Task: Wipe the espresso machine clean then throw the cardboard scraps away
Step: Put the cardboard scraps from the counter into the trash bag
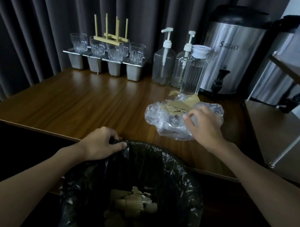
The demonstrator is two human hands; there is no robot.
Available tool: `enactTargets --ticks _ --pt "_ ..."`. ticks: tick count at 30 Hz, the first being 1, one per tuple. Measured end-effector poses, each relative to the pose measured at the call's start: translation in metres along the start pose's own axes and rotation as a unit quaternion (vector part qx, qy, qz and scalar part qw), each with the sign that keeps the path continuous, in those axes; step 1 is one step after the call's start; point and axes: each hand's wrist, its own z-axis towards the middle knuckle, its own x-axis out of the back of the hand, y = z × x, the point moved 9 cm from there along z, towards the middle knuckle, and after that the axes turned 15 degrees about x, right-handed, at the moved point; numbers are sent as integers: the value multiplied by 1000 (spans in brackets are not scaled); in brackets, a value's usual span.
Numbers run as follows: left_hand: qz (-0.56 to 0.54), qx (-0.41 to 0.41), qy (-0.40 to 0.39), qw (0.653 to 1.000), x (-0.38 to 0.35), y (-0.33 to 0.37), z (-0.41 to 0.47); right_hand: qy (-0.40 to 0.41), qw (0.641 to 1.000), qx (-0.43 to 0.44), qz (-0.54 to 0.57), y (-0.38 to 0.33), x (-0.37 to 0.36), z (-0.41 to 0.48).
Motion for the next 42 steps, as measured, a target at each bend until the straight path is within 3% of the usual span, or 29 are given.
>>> enactTargets --ticks 3,7,13,16,18,21,25,30,35,38,42 --pt "0 5 6 1000 -1 -1 -2 51 989 -87 108 8 -1 14" --pt "1 9 13 1000 -2 -5 -1 -12 977 -184 107 22 -23 28" --pt "-2 3 14 1000 -3 -6 1 -102 985 -101 -95 9 -31 33" --pt "6 0 14 1000 -3 -5 1 -126 969 -17 -212 -6 -22 38" --pt "4 4 14 1000 -2 -7 2 -153 962 16 -227 -5 -27 40" --pt "6 3 13 1000 -3 -9 4 -177 972 -36 -151 13 -43 35" --pt "2 4 2 1000 -6 -10 3 -108 978 -163 70 30 -56 24" --pt "-41 -1 -16 999 -10 -17 5 -79 966 -225 100 45 -74 24" --pt "-43 -1 -13 999 -11 -17 3 -112 963 -215 121 54 -93 24" --pt "-50 4 -13 999 -11 -18 2 -61 956 -212 195 54 -101 23" --pt "-49 2 3 999 -9 -16 -2 -8 971 -172 164 35 -86 18"
